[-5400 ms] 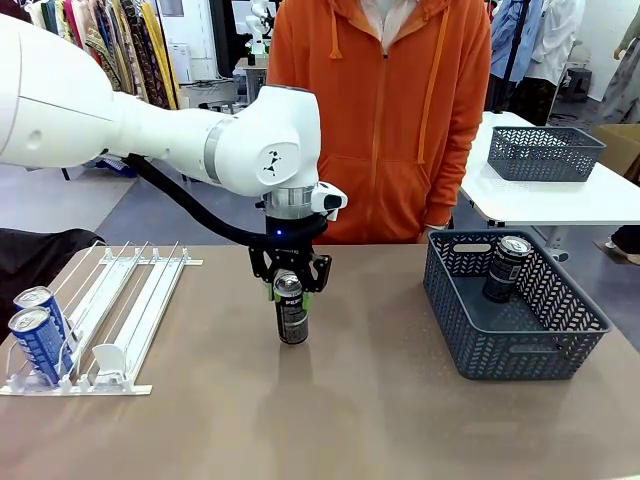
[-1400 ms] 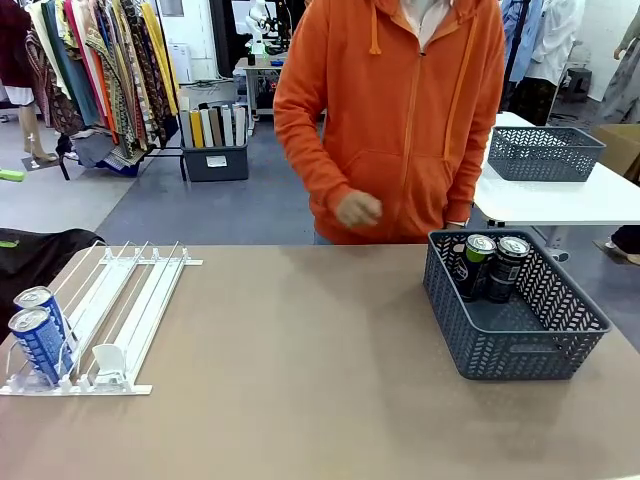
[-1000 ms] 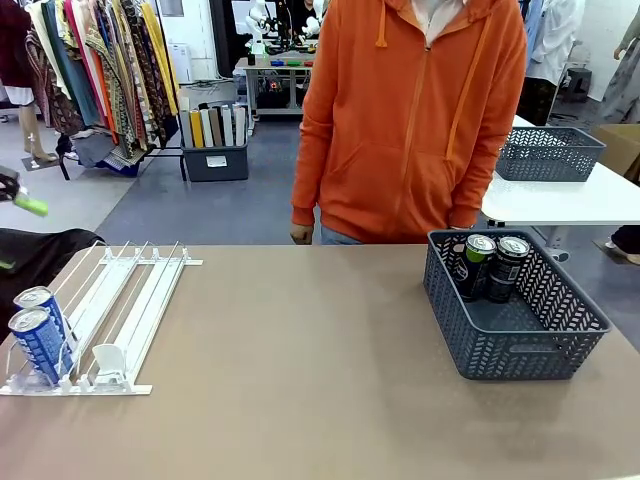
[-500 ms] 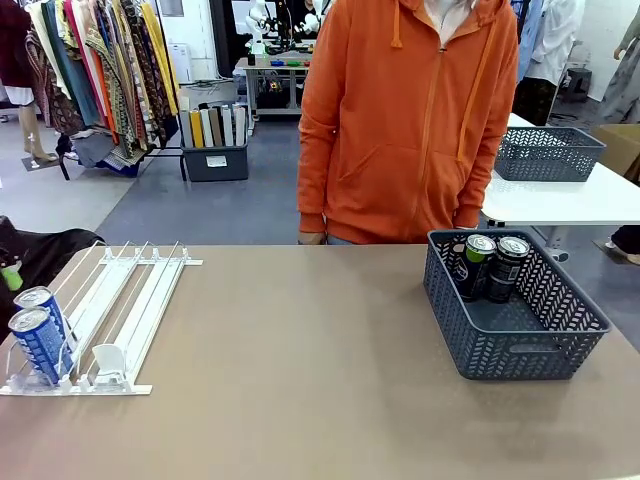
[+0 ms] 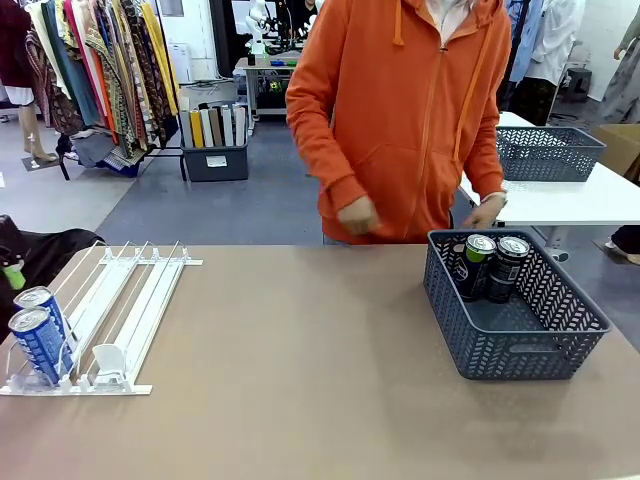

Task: Retrieve and store the cans from the dispenser.
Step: Pick up one can from the Automatic Can Dispenser and place it in the middle of the table.

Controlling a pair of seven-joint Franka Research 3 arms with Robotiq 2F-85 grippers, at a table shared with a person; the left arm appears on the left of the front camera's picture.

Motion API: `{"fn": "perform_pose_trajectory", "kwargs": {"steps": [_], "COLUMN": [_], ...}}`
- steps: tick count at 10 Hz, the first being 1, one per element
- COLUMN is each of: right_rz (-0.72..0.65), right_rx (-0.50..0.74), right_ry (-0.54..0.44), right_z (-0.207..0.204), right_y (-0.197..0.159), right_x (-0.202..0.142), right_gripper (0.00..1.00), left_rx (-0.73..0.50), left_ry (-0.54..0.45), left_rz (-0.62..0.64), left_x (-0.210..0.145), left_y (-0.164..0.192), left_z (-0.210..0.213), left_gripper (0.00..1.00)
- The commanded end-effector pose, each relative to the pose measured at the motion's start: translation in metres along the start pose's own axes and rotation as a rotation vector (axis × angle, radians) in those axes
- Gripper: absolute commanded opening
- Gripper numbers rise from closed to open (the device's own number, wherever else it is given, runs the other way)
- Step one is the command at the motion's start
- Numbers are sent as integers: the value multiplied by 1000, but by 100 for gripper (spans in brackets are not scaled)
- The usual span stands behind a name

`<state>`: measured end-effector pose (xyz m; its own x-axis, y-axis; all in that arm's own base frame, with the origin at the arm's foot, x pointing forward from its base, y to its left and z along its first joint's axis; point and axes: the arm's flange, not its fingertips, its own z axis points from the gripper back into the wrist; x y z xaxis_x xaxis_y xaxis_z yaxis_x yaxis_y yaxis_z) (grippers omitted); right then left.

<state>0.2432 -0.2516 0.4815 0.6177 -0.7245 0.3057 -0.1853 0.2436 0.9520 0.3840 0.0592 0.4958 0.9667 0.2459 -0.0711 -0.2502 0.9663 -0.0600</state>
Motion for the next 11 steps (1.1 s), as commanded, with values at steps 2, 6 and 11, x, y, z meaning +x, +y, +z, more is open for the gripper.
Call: {"fn": "perform_pose_trajectory", "kwargs": {"steps": [2, 6, 11], "right_rz": [16, 16, 16], "right_rx": [25, 25, 25], "right_ry": [-20, -20, -20], "right_z": [-3, -3, -3], "right_y": [3, 3, 3], "right_x": [3, 3, 3], "right_gripper": [100, 100, 100], "left_rx": [90, 126, 82], "left_ry": [-18, 61, 54], "left_rz": [40, 67, 10], "left_x": [5, 11, 14], "left_y": [-30, -37, -40], "left_z": [-41, -77, -86], "left_gripper": [100, 100, 100]}}
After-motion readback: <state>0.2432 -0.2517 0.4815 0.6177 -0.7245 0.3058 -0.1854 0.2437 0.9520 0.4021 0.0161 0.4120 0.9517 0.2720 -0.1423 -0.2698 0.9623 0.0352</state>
